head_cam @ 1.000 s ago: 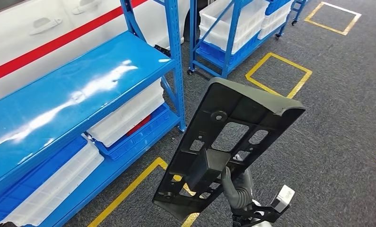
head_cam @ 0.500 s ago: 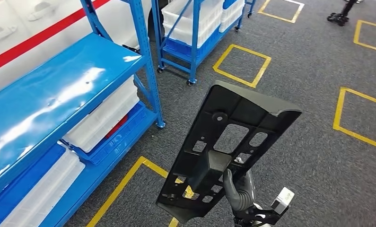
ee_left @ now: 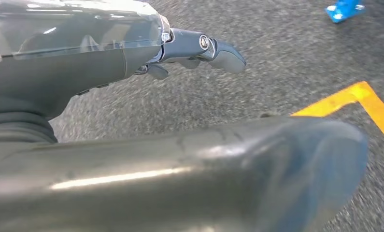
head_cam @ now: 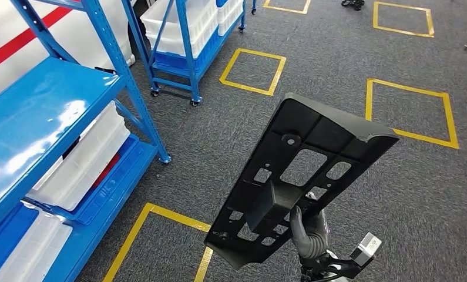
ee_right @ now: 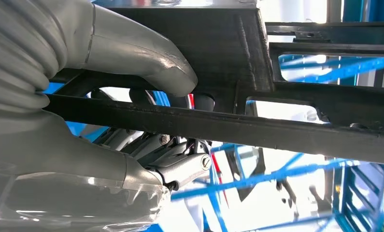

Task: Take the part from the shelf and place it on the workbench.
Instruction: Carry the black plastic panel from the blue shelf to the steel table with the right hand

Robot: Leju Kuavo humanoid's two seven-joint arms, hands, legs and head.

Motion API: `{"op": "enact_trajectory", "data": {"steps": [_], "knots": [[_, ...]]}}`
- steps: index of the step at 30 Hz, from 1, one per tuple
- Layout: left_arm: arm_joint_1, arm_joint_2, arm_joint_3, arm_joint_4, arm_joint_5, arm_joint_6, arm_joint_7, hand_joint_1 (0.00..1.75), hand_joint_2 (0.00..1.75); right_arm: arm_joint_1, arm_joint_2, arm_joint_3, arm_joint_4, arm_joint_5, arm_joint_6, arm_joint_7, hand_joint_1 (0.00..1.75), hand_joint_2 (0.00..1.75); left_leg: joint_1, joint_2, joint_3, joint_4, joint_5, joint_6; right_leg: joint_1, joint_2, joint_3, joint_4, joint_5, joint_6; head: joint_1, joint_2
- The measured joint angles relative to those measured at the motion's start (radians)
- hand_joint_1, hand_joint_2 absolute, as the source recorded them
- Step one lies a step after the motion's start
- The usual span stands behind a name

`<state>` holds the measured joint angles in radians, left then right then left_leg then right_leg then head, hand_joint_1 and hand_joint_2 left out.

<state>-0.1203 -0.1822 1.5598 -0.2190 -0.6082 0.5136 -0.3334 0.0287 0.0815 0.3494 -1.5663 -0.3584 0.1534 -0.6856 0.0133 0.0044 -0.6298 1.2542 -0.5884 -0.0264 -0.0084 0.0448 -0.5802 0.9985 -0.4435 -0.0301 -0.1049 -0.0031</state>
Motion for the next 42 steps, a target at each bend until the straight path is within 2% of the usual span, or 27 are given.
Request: {"op": "enact_trajectory", "data": {"steps": [1, 3, 5, 7, 9, 11, 13, 14, 15, 16, 18, 19, 20, 22, 23, 25, 27, 29, 30, 31, 33, 35, 36, 38, 39, 40, 42], "knots": [[-0.001, 0.001, 0.0, 0.0, -0.001, -0.004, 0.0, 0.0, 0.0, -0.002, -0.004, -0.005, 0.0, -0.003, 0.001, 0.001, 1.75, 1.75, 0.002, -0.008, 0.035, -0.062, 0.034, 0.001, -0.001, 0.014, -0.004, 0.003, 0.003, 0.003, 0.0, 0.0], [0.0, 0.005, -0.001, 0.0, -0.006, -0.02, -0.001, 0.0, 0.0, -0.008, -0.013, -0.015, 0.0, -0.011, 0.002, 0.0, 1.75, 1.75, 0.008, -0.057, 0.107, -0.192, 0.075, 0.002, -0.001, 0.04, -0.015, 0.01, 0.008, 0.012, 0.0, 0.0], [0.001, 0.008, -0.002, 0.0, -0.011, -0.035, -0.001, 0.0, 0.0, -0.011, -0.022, -0.025, 0.0, -0.018, 0.002, -0.003, 1.75, 1.75, 0.01, -0.089, 0.134, -0.246, 0.079, 0.005, 0.001, 0.063, -0.027, 0.017, 0.016, 0.025, 0.0, 0.0], [0.0, 0.01, -0.005, 0.0, -0.013, -0.044, -0.001, 0.0, 0.0, -0.009, -0.033, -0.033, -0.001, -0.02, 0.002, -0.006, 1.75, 1.75, 0.009, -0.067, 0.13, -0.25, 0.084, 0.015, 0.0, 0.076, -0.036, 0.019, 0.024, 0.039, 0.0, 0.0], [0.0, 0.012, -0.009, 0.0, -0.016, -0.056, -0.003, 0.0, 0.0, -0.007, -0.043, -0.04, -0.002, -0.021, 0.001, -0.007, 1.75, 1.75, 0.008, -0.039, 0.125, -0.255, 0.092, 0.031, 0.001, 0.031, -0.057, 0.054, 0.001, 0.047, 0.001, 0.0], [0.005, 0.018, -0.015, 0.0, -0.021, -0.08, -0.006, 0.0, 0.0, -0.004, -0.05, -0.047, -0.006, -0.023, -0.002, -0.009, 1.75, 1.75, 0.003, -0.009, 0.119, -0.257, 0.097, 0.043, 0.001, -0.025, -0.107, 0.164, -0.065, 0.052, 0.001, 0.0], [0.011, 0.027, -0.02, 0.0, -0.026, -0.112, -0.009, 0.0, 0.0, 0.01, -0.056, -0.061, -0.012, -0.026, -0.002, -0.009, 1.75, 1.75, -0.003, 0.022, 0.113, -0.257, 0.099, 0.047, -0.002, -0.038, -0.157, 0.287, -0.117, 0.057, 0.001, 0.0], [0.012, 0.032, -0.022, 0.0, -0.029, -0.128, -0.009, 0.0, 0.0, 0.021, -0.058, -0.071, -0.017, -0.028, 0.001, -0.009, 1.75, 1.75, -0.004, 0.036, 0.111, -0.256, 0.099, 0.047, -0.004, -0.039, -0.162, 0.309, -0.119, 0.057, 0.001, 0.0], [0.013, 0.035, -0.025, 0.0, -0.031, -0.141, -0.009, 0.0, 0.0, 0.032, -0.06, -0.083, -0.024, -0.029, 0.005, -0.009, 1.75, 1.75, -0.006, 0.048, 0.111, -0.256, 0.099, 0.047, -0.004, -0.042, -0.145, 0.29, -0.104, 0.056, 0.001, 0.0], [0.013, 0.038, -0.028, 0.0, -0.033, -0.151, -0.009, 0.0, 0.0, 0.042, -0.062, -0.096, -0.032, -0.029, 0.01, -0.009, 1.75, 1.75, -0.007, 0.06, 0.113, -0.256, 0.098, 0.046, -0.003, -0.05, -0.109, 0.232, -0.075, 0.053, 0.001, 0.0], [0.013, 0.042, -0.036, 0.0, -0.037, -0.168, -0.008, 0.0, 0.0, 0.053, -0.064, -0.12, -0.049, -0.026, 0.016, -0.009, 1.75, 1.75, -0.011, 0.083, 0.115, -0.255, 0.095, 0.041, 0.007, -0.095, -0.029, 0.089, -0.031, 0.041, 0.001, 0.0], [0.013, 0.044, -0.039, 0.0, -0.04, -0.178, -0.008, 0.0, 0.0, 0.058, -0.064, -0.131, -0.058, -0.021, 0.018, -0.009, 1.75, 1.75, -0.014, 0.094, 0.116, -0.254, 0.093, 0.037, 0.013, -0.114, -0.005, 0.043, -0.022, 0.034, 0.001, 0.0], [0.014, 0.046, -0.043, 0.0, -0.044, -0.191, -0.008, 0.0, 0.0, 0.065, -0.065, -0.143, -0.068, -0.013, 0.021, -0.01, 1.75, 1.75, -0.016, 0.104, 0.116, -0.253, 0.091, 0.034, 0.019, -0.125, 0.003, 0.022, -0.023, 0.029, 0.001, 0.0], [0.014, 0.052, -0.053, 0.0, -0.054, -0.219, -0.007, 0.0, 0.0, 0.094, -0.064, -0.171, -0.094, 0.01, 0.028, -0.01, 1.75, 1.75, -0.018, 0.121, 0.118, -0.252, 0.087, 0.025, 0.019, -0.107, 0.001, 0.017, -0.021, 0.02, 0.001, 0.0], [0.014, 0.056, -0.058, 0.0, -0.06, -0.233, -0.005, 0.0, 0.0, 0.111, -0.062, -0.187, -0.109, 0.023, 0.033, -0.01, 1.75, 1.75, -0.017, 0.111, 0.118, -0.246, 0.079, 0.02, 0.016, -0.096, 0.002, 0.014, -0.019, 0.015, 0.001, 0.0], [0.016, 0.064, -0.07, 0.0, -0.072, -0.254, -0.002, 0.0, 0.0, 0.14, -0.054, -0.22, -0.139, 0.049, 0.042, -0.011, 1.75, 1.75, -0.013, 0.062, 0.095, -0.185, 0.034, 0.012, 0.009, -0.074, 0.004, 0.006, -0.013, 0.004, 0.001, 0.0], [0.022, 0.069, -0.079, 0.0, -0.082, -0.267, 0.0, 0.0, 0.0, 0.163, -0.041, -0.25, -0.165, 0.077, 0.047, -0.011, 1.75, 1.75, -0.009, 0.016, 0.039, -0.056, -0.032, 0.008, 0.009, -0.049, 0.002, 0.006, -0.01, -0.003, 0.001, 0.0], [0.027, 0.076, -0.089, 0.0, -0.088, -0.274, 0.002, 0.0, 0.0, 0.189, -0.029, -0.277, -0.186, 0.102, 0.047, -0.011, 1.75, 1.75, -0.008, 0.005, -0.003, 0.034, -0.054, 0.006, 0.01, -0.02, 0.002, 0.008, -0.01, -0.005, 0.001, 0.0], [0.028, 0.079, -0.093, 0.0, -0.091, -0.277, 0.002, 0.0, 0.0, 0.201, -0.025, -0.289, -0.195, 0.112, 0.047, -0.011, 1.75, 1.75, -0.007, 0.003, 0.0, 0.025, -0.034, 0.006, 0.01, -0.004, 0.002, 0.01, -0.01, -0.005, 0.001, 0.0], [0.029, 0.082, -0.097, 0.0, -0.093, -0.281, 0.003, 0.0, 0.0, 0.212, -0.02, -0.301, -0.205, 0.121, 0.046, -0.011, 1.75, 1.75, -0.006, -0.003, 0.019, -0.02, 0.001, 0.006, 0.01, 0.011, 0.002, 0.014, -0.01, -0.004, 0.001, 0.0], [0.029, 0.086, -0.102, 0.0, -0.095, -0.286, 0.003, 0.0, 0.0, 0.224, -0.012, -0.318, -0.223, 0.134, 0.045, -0.011, 1.75, 1.75, -0.001, -0.051, 0.076, -0.155, 0.067, 0.009, 0.009, 0.04, -0.003, 0.024, -0.012, 0.002, 0.001, 0.0], [0.029, 0.089, -0.107, 0.0, -0.097, -0.288, 0.004, 0.0, 0.0, 0.231, -0.006, -0.328, -0.236, 0.14, 0.044, -0.011, 1.75, 1.75, 0.002, -0.095, 0.103, -0.225, 0.084, 0.014, 0.007, 0.065, -0.014, 0.033, -0.01, 0.013, 0.001, 0.0], [0.029, 0.089, -0.109, 0.0, -0.097, -0.288, 0.004, 0.0, 0.0, 0.234, -0.004, -0.332, -0.241, 0.143, 0.044, -0.011, 1.75, 1.75, 0.001, -0.099, 0.104, -0.231, 0.081, 0.017, 0.006, 0.075, -0.019, 0.035, -0.008, 0.019, 0.001, 0.0], [0.028, 0.09, -0.114, 0.0, -0.099, -0.29, 0.005, 0.0, 0.0, 0.244, -0.002, -0.339, -0.251, 0.151, 0.042, -0.011, 1.75, 1.75, -0.001, -0.081, 0.106, -0.234, 0.085, 0.026, 0.002, 0.094, -0.027, 0.032, -0.001, 0.031, 0.001, 0.0], [0.027, 0.09, -0.116, 0.0, -0.1, -0.291, 0.005, 0.0, 0.0, 0.251, -0.002, -0.344, -0.256, 0.156, 0.04, -0.011, 1.75, 1.75, 0.0, -0.07, 0.107, -0.239, 0.09, 0.033, 0.002, 0.085, -0.03, 0.035, -0.002, 0.035, 0.001, 0.0], [0.027, 0.09, -0.118, 0.0, -0.101, -0.294, 0.005, 0.0, 0.0, 0.256, -0.001, -0.348, -0.263, 0.162, 0.038, -0.011, 1.75, 1.75, 0.001, -0.056, 0.108, -0.245, 0.095, 0.04, 0.003, 0.062, -0.039, 0.049, -0.012, 0.039, 0.001, 0.0], [0.029, 0.091, -0.12, 0.0, -0.103, -0.297, 0.005, 0.0, 0.0, 0.262, -0.001, -0.354, -0.274, 0.171, 0.034, -0.012, 1.75, 1.75, 0.001, -0.025, 0.107, -0.254, 0.102, 0.05, 0.003, -0.005, -0.079, 0.134, -0.066, 0.045, 0.001, 0.0]]}}
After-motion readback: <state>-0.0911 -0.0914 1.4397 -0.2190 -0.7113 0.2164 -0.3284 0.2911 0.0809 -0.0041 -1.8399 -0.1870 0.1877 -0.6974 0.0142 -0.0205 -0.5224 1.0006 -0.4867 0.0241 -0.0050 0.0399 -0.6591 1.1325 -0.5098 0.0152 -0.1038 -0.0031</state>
